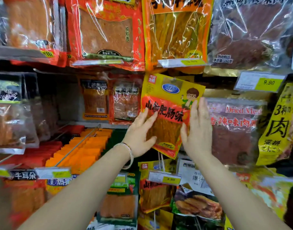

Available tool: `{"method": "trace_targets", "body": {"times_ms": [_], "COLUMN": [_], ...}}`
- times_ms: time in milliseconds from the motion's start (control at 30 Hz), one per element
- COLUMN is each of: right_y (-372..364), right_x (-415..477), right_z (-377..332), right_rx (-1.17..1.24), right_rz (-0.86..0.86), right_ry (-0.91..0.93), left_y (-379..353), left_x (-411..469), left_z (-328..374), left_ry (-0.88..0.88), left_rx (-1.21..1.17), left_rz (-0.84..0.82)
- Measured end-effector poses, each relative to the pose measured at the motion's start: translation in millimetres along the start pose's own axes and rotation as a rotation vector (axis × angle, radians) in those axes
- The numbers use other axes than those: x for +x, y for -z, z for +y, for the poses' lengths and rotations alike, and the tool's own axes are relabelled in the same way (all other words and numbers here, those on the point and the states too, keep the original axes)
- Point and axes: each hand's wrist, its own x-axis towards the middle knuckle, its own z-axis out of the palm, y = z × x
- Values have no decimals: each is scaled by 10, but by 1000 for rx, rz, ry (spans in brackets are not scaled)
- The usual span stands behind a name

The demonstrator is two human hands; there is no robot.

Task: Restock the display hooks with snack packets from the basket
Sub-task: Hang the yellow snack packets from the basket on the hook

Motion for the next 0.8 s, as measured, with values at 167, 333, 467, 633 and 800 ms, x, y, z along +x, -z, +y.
{"method": "trace_targets", "body": {"times_ms": [167, 333, 467, 633, 800], "right_y": [-302, -659, -918, -1143, -987], "right_x": [-44, 165, 282, 421, 394], "right_z": [44, 171, 263, 259, 189], "right_rx": [-129, -144, -151, -135, 77], "right_rz": [-296, -504, -649, -751, -777], "right_ry": [132, 33, -54, -141, -363], "left_y": [-121, -295, -448, -518, -369], "left_x": [204, 573, 847, 1080, 991], "left_z": [-197, -454, -638, -769, -687], "left_ry": [-103, -113, -107, -19, 10], "left_rx": [227, 282, 266, 267, 181], "left_rz": [-22, -112, -158, -210, -263]}}
